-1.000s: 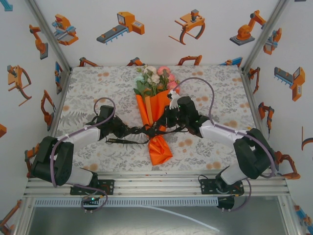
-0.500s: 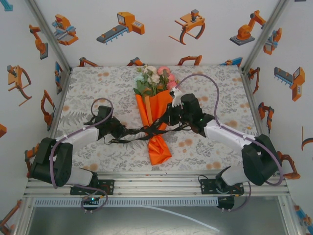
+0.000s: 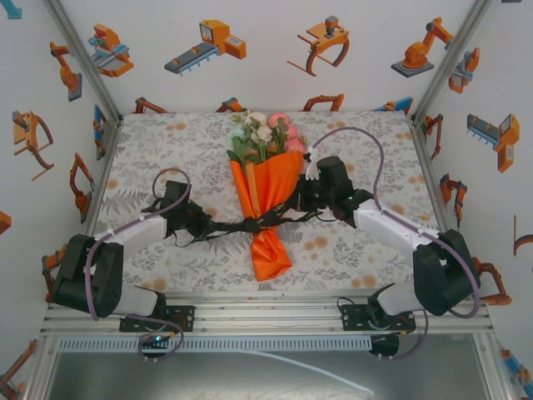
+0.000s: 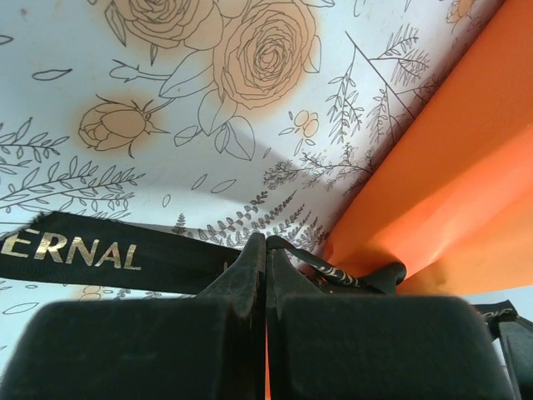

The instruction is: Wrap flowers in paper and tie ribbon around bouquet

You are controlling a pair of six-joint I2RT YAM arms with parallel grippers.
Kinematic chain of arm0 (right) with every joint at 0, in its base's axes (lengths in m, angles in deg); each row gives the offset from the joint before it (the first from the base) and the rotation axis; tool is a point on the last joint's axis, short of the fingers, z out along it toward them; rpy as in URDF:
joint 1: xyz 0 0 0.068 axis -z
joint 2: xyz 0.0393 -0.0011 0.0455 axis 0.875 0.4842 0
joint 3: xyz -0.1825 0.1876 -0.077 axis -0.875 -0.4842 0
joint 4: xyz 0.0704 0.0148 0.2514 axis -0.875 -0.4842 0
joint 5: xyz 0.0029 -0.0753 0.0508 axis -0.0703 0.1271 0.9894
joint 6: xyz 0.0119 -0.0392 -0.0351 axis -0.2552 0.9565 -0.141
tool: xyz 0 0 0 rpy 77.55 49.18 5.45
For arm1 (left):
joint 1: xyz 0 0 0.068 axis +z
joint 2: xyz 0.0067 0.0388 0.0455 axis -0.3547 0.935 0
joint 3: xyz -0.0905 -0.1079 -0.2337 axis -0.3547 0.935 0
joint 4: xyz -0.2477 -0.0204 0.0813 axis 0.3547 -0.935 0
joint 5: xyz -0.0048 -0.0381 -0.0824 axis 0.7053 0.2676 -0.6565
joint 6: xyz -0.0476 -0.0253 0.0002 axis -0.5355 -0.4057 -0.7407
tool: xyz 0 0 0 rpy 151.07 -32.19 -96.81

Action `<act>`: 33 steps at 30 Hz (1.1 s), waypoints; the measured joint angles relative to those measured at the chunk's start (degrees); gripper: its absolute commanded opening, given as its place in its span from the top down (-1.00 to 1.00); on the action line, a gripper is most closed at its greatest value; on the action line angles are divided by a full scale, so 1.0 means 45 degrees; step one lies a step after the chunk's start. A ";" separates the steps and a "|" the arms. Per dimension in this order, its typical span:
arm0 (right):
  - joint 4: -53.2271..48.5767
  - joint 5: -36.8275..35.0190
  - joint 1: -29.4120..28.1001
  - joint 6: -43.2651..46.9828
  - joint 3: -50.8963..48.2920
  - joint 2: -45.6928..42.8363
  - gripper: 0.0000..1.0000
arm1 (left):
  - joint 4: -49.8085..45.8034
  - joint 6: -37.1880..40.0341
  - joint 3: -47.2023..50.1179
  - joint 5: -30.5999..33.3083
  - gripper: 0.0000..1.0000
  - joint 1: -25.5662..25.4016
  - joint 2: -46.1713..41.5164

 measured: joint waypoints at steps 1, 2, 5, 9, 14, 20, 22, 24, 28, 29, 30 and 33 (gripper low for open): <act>0.0049 0.0136 0.0049 -0.0121 0.0000 0.0000 1.00 | -0.0019 0.0015 0.0000 0.0000 1.00 0.0000 0.0000; 0.0131 0.0209 0.0073 -0.0233 0.0000 0.0000 1.00 | -0.0034 0.0024 0.0000 0.0000 1.00 0.0000 0.0000; 0.0223 0.0194 0.0160 -0.0525 0.0015 -0.0024 1.00 | -0.0044 0.0053 0.0000 0.0000 1.00 0.0010 0.0000; 0.0204 -0.0087 0.0563 -0.0962 0.0010 -0.0194 1.00 | -0.0112 0.0063 0.0000 0.0000 1.00 0.0063 0.0000; 0.0121 -0.0962 0.1229 -0.1486 -0.0447 -0.0704 1.00 | -0.0151 0.0160 0.0000 -0.0005 1.00 0.0214 0.0000; -0.0607 -0.1778 0.2050 -0.2006 -0.1336 -0.0767 1.00 | -0.0389 0.0427 0.0000 0.0000 1.00 0.0248 -0.0160; -0.0947 -0.2166 0.2098 -0.2055 -0.1370 -0.0767 1.00 | -0.0505 0.0559 0.0000 0.0000 1.00 0.0277 -0.0287; -0.1224 -0.2531 0.2210 -0.2084 -0.1370 -0.0792 1.00 | -0.0612 0.0631 0.0000 -0.0010 1.00 0.0355 -0.0350; -0.1700 -0.2997 0.2637 -0.2239 -0.1511 -0.0908 1.00 | -0.0612 0.0646 0.0000 -0.0267 1.00 0.0457 -0.0389; -0.1802 -0.3060 0.2739 -0.2293 -0.1583 -0.0937 1.00 | -0.0602 0.0646 0.0000 -0.0374 1.00 0.0457 -0.0408; -0.1899 -0.3089 0.2841 -0.2346 -0.1666 -0.0962 1.00 | -0.0588 0.0646 0.0000 -0.0486 1.00 0.0457 -0.0437; -0.2293 -0.3201 0.3118 -0.2599 -0.1914 -0.1069 1.00 | -0.0544 0.0641 0.0000 -0.0801 1.00 0.0457 -0.0539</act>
